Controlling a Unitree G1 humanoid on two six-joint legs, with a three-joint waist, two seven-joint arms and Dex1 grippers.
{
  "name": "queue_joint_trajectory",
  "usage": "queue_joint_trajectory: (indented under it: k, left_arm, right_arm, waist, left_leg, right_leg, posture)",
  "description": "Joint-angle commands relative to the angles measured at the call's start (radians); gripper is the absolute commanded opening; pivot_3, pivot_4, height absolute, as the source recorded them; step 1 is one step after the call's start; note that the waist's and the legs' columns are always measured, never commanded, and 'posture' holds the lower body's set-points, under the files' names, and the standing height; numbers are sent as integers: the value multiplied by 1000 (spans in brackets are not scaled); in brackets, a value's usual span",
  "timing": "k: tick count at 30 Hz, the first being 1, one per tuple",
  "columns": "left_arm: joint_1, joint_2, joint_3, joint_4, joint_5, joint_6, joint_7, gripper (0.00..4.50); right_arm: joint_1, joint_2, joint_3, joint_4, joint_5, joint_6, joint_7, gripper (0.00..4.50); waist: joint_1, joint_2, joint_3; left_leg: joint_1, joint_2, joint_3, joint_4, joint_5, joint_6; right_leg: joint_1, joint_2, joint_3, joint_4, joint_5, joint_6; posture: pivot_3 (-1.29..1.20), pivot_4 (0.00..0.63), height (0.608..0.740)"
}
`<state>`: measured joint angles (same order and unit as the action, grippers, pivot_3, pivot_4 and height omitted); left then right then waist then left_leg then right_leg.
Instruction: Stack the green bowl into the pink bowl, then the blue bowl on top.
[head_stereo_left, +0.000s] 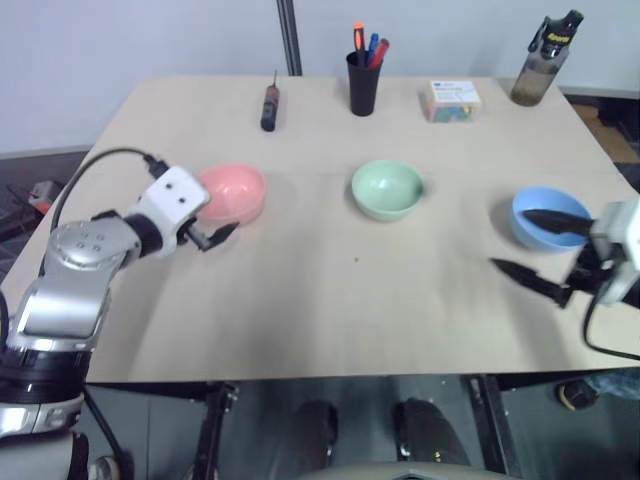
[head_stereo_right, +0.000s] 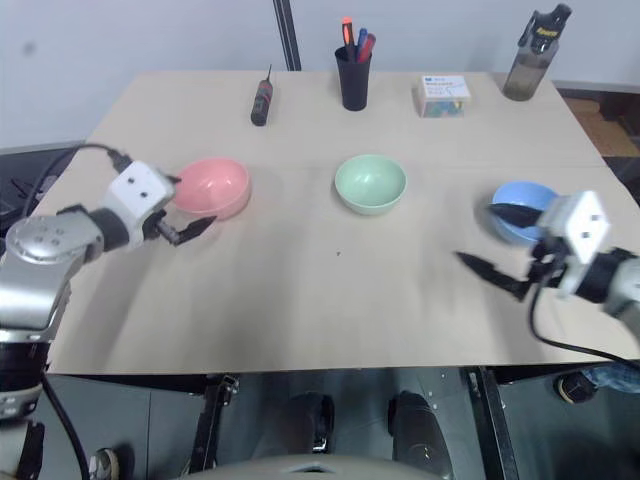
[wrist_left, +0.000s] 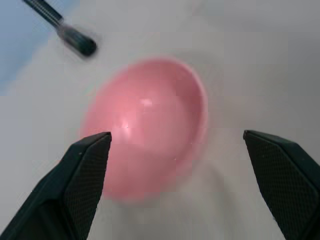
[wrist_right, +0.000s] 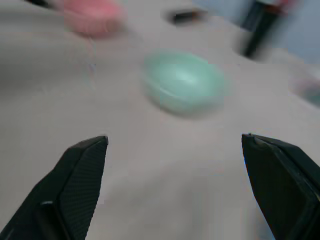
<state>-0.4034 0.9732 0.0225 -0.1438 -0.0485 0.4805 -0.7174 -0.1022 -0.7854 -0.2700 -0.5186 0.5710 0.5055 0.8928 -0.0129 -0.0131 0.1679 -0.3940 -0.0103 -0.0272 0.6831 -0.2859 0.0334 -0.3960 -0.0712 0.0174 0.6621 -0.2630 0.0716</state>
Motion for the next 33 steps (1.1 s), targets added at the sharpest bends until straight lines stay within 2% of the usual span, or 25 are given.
queue_joint_trajectory:
  k: [1, 6, 13, 17, 21, 26, 30, 33]
  left_arm:
    - [-105, -7, -138, -2, 120, 87, -2, 4500]
    - [-197, -59, -262, 89, 213, 106, -12, 4500]
    - [-247, -102, -297, 161, 243, 55, -45, 1384]
    - [-248, -111, -280, 125, 208, 38, -103, 55]
    - [-221, -88, -253, 27, 121, 18, -228, 55]
    - [-170, -90, -237, -73, -4, -141, -373, 55]
    - [-160, -100, -285, -78, -43, -276, -495, 55]
    - [-185, -148, -332, -26, -38, -333, -540, 55]
  right_arm:
    - [-127, 53, 165, 9, -43, -31, -8, 4461]
    - [-230, 102, 259, 70, -87, -65, -2, 4461]
    - [-228, 100, 257, 75, -103, -83, -1, 4500]
    - [-201, 93, 241, 59, -105, -81, -13, 4500]
    - [-166, 84, 216, 44, -107, -80, -29, 4500]
    - [-109, 74, 177, 10, -108, -76, -61, 4500]
    - [-73, 69, 149, -16, -101, -67, -85, 4500]
    - [-55, 72, 145, -28, -105, -65, -102, 4500]
  waist:
    - [-1, 0, 0]
    - [3, 0, 0]
    - [2, -1, 0]
    - [2, -1, 0]
    - [2, -1, 0]
    - [2, -1, 0]
    - [2, -1, 0]
    - [3, 0, 0]
  left_leg:
    - [-1, -3, 0, 1, 0, 0]
    - [-8, -4, -1, 1, 3, -4]
    - [-10, -4, -1, 1, 3, -5]
    - [-10, -3, -1, 2, 3, -5]
    - [-10, -3, -1, 2, 3, -5]
    - [-10, -1, -1, 2, 3, -5]
    - [-9, -1, 0, 2, 3, -4]
    - [-8, -2, 0, 2, 2, -4]
  right_leg:
    - [-1, 0, 0, 0, 0, 0]
    - [-7, 0, -1, 0, 0, 0]
    - [-8, 0, -1, 0, 0, 0]
    - [-8, 0, -1, 1, 0, 0]
    - [-8, -1, -1, 1, 0, 0]
    - [-8, -1, 0, 1, 0, 0]
    - [-8, -1, 0, 1, 0, 0]
    - [-7, -1, 0, 1, 0, 0]
  posture:
    - [0, 150, 740]
    - [0, 150, 740]
    - [0, 150, 740]
    - [0, 150, 740]
    - [0, 150, 740]
    - [0, 150, 740]
    - [0, 150, 740]
    - [0, 150, 740]
